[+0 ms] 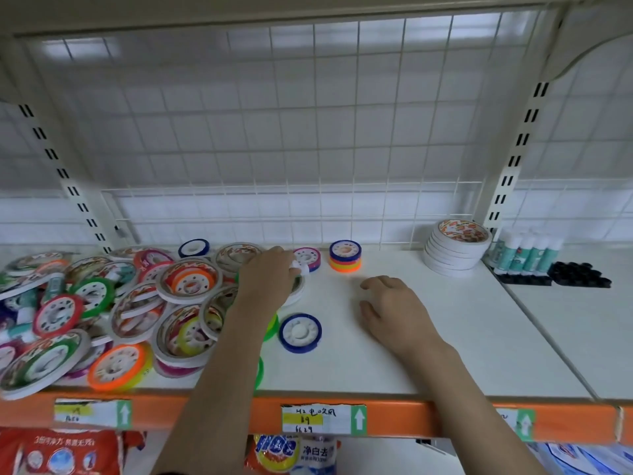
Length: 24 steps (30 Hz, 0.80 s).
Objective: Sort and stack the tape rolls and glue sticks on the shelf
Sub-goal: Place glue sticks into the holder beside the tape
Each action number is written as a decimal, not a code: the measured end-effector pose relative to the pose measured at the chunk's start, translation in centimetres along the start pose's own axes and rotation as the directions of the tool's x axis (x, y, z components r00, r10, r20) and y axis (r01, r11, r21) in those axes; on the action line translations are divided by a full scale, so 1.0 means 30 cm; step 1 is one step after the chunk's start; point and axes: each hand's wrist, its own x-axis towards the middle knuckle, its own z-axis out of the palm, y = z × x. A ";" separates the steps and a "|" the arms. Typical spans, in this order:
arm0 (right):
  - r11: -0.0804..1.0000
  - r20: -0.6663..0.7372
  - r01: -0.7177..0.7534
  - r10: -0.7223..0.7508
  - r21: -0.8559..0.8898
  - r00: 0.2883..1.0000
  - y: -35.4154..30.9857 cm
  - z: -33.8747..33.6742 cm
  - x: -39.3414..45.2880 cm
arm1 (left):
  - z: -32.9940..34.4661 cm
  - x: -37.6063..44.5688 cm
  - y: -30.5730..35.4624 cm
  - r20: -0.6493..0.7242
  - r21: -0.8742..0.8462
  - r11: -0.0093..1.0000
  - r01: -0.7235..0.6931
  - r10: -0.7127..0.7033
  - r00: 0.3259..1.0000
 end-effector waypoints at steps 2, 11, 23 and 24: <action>0.999 0.022 0.032 -0.032 -0.014 0.999 -0.021 -0.002 0.033 | -0.032 -0.024 -0.017 -0.068 -0.097 0.995 0.009 -0.015 0.998; 0.978 0.145 0.203 -0.194 -0.051 0.970 -0.150 0.027 0.222 | -0.092 -0.180 -0.077 -0.183 -0.287 0.954 0.091 -0.147 0.972; 0.983 0.203 0.178 -0.184 0.045 0.962 -0.185 0.103 0.252 | -0.060 -0.220 -0.062 -0.240 -0.349 0.937 0.038 -0.128 0.962; 0.983 0.176 0.176 -0.184 0.059 0.967 -0.181 0.099 0.241 | -0.057 -0.218 -0.057 -0.247 -0.341 0.940 0.028 -0.119 0.962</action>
